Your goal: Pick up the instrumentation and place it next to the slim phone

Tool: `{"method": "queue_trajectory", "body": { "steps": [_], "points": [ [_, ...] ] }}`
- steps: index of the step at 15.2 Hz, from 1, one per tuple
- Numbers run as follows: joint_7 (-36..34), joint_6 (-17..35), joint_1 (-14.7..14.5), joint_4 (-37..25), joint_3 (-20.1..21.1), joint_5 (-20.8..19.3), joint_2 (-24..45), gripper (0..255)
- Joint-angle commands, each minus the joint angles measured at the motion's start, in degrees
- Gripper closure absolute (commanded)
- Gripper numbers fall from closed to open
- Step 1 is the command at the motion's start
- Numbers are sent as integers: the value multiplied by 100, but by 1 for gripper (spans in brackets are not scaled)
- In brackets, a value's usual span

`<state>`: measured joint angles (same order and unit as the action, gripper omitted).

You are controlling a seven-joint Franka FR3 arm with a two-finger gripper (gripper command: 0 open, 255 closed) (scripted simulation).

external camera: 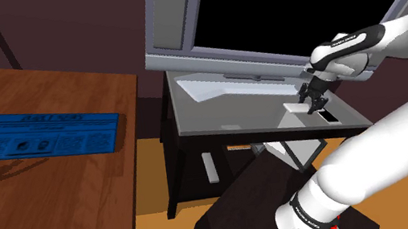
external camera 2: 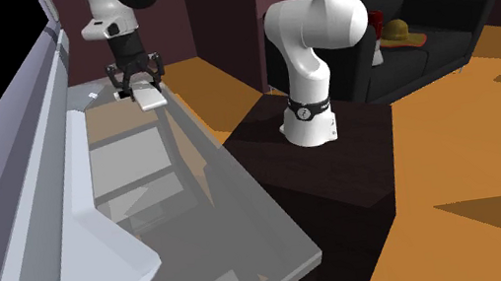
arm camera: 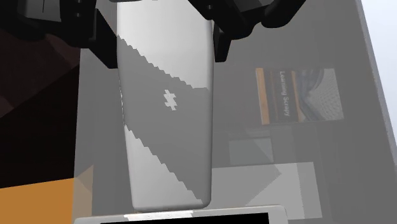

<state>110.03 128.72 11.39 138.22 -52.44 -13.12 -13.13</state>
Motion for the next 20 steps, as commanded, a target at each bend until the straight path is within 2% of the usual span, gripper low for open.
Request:
{"method": "queue_trajectory", "body": {
  "steps": [1,3,11,12,17,20],
  "points": [
    [78,198,-50,80,-81,98,143,255],
    [181,396,-110,151,-167,228,309,255],
    [181,396,-108,151,-165,229,310,255],
    [181,396,-108,151,-165,229,310,0],
    [181,396,-108,151,-164,229,310,0],
    [-109,-291,50,-130,106,-128,-207,0]
  ]
}}
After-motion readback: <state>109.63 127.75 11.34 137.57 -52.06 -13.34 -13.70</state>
